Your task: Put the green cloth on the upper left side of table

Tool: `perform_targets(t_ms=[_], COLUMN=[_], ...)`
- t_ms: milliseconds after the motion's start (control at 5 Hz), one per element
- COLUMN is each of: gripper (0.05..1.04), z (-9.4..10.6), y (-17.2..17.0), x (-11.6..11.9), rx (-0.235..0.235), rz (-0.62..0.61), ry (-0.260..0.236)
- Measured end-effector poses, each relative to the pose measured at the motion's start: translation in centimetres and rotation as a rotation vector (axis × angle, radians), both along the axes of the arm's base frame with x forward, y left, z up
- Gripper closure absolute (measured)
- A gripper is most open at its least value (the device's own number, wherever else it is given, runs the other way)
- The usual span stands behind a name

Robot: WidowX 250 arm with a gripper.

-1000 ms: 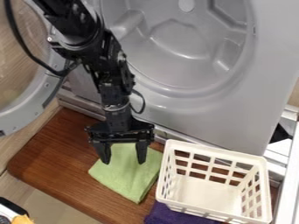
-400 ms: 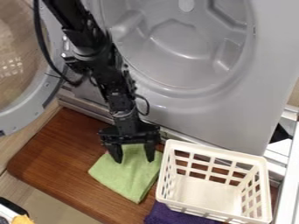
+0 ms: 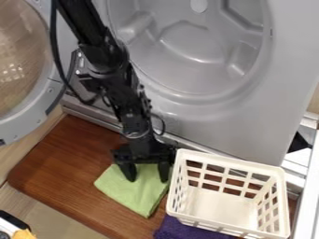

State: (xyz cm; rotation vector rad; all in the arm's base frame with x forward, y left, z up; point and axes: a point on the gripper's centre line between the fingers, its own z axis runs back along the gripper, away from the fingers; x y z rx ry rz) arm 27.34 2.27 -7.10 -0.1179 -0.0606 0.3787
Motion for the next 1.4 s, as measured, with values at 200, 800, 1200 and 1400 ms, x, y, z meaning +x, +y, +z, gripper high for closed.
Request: perform_targets(t_ms=[200, 800, 1200, 1400], gripper=[0.084, 0.084, 0.084, 0.084], z=[-0.2, -0.8, -0.5, -0.3], y=[0.3, 2.9, 6.2, 8.7], x=[-0.1, 0.2, 0.7, 0.6], rx=[0.024, 0.049, 0.049, 0.062], rz=[0.016, 0.12, 0.221, 0.263], ry=[-0.02, 0.011, 0.007, 0.013])
